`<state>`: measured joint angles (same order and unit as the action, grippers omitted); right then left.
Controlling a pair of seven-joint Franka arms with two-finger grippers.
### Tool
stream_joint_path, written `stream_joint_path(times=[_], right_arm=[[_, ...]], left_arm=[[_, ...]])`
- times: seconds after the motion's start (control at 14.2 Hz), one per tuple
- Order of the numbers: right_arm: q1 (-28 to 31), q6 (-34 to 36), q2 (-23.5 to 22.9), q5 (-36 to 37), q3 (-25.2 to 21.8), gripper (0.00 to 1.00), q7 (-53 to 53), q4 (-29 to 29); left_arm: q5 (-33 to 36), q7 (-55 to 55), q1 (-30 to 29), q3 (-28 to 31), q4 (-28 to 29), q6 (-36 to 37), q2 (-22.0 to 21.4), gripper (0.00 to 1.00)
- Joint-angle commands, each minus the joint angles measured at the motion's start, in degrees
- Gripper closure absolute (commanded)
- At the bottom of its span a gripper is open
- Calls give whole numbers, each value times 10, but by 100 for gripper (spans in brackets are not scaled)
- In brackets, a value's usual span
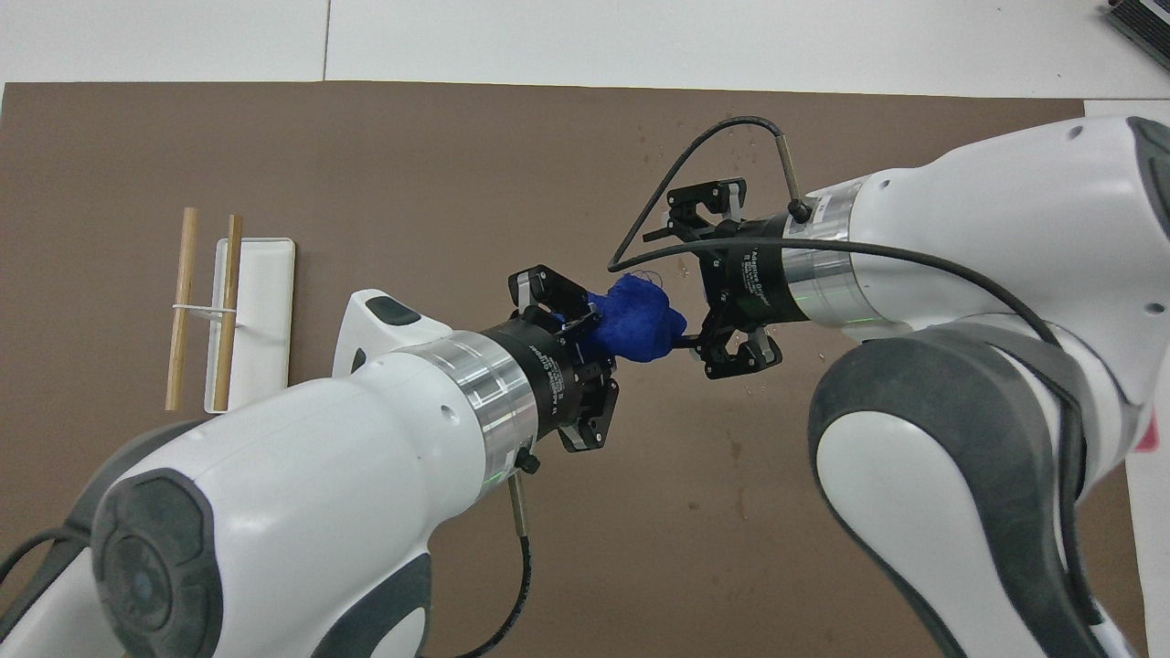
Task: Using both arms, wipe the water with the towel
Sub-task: 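Grasp the blue cloth with the right gripper and open the left gripper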
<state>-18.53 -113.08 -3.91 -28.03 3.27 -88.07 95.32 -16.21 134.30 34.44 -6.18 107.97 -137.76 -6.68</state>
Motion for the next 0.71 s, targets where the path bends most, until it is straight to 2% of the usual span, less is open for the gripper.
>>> stream_joint_path(times=[0.0,0.42,0.49,0.56,0.63], right_arm=[[-13,-25,7,-11,1,0,-12,22],[-35,-37,8,-5,1,1,4,27],[-35,-36,9,-4,1,5,4,27],[-35,-36,8,-4,1,32,4,27],[-34,-36,8,-4,1,89,4,27]], left_arm=[[-9,25,11,6,-10,-32,10,100],[-9,28,11,6,-10,-47,12,100],[-9,27,11,6,-10,-47,12,100],[-9,27,11,6,-10,-46,12,100],[-9,27,11,6,-10,-45,12,100]])
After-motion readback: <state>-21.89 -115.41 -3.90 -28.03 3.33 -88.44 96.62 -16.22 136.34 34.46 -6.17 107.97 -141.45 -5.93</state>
